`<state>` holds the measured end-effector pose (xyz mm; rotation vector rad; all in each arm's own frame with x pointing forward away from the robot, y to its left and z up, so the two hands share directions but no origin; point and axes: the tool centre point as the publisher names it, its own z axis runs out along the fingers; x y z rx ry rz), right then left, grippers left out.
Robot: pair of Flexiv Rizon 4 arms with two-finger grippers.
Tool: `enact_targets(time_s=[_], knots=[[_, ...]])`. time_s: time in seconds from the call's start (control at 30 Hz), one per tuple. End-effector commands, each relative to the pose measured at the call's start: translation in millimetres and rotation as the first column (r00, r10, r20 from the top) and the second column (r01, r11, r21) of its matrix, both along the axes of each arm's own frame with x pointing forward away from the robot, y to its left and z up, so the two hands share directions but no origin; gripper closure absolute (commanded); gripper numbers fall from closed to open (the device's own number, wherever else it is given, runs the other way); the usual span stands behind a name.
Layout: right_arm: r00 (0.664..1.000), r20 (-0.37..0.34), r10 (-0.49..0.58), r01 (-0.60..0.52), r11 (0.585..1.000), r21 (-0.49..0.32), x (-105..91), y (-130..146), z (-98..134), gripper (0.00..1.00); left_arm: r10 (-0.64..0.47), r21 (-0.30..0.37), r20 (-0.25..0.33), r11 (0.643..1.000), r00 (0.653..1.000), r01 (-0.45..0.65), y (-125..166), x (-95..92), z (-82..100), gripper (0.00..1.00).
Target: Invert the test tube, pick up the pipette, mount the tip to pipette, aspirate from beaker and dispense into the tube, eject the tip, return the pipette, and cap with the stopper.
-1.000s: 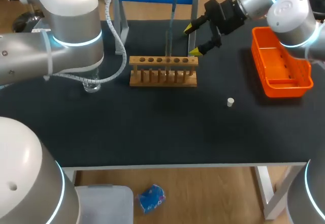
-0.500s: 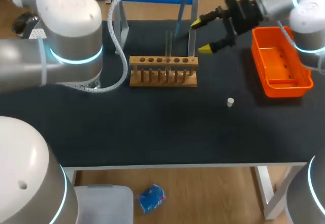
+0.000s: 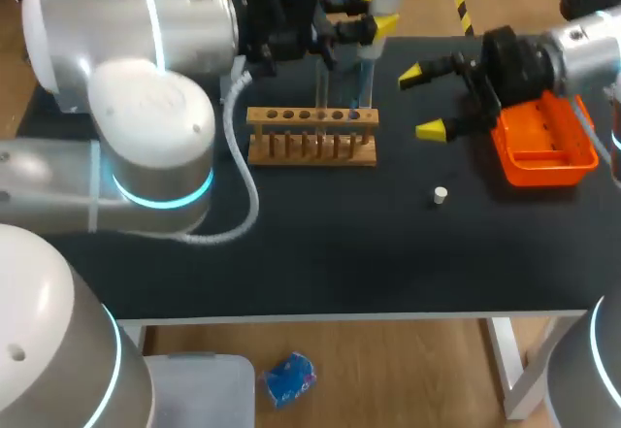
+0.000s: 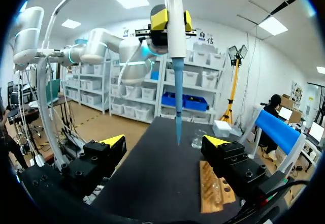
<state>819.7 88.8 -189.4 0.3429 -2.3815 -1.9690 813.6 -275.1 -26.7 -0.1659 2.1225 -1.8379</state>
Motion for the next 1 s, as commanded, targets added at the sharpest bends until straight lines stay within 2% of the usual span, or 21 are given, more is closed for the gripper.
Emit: enact_targets(time_s=[0.03,0.67,0.77,0.93,1.0], knots=[[0.999,0.009,-0.043,0.043,0.999,0.017,-25.7,-5,-7,0.00,0.042,-0.115,0.029,0.993,0.999,-0.038,-8,-6.3,-9.9,1.00],[0.999,0.009,-0.043,0.043,0.999,0.017,-25.7,-5,-7,0.00,0.042,-0.115,0.029,0.993,0.999,-0.038,-8,-6.3,-9.9,1.00],[0.999,-0.027,-0.034,0.035,0.998,0.042,-20.9,-4,-8,0.00,0.052,-0.110,-0.002,0.993,0.999,-0.052,-4,-7.5,-32.5,1.00],[0.997,-0.080,-0.015,0.023,0.995,0.100,-17.8,1,-7,0.00,0.051,-0.107,-0.036,0.993,0.998,-0.055,0,-13.0,-58.2,1.00],[0.995,-0.093,-0.018,0.028,0.993,0.112,-17.0,3,-7,0.00,0.048,-0.133,-0.058,0.989,0.997,-0.056,1,-14.1,-65.7,1.00]])
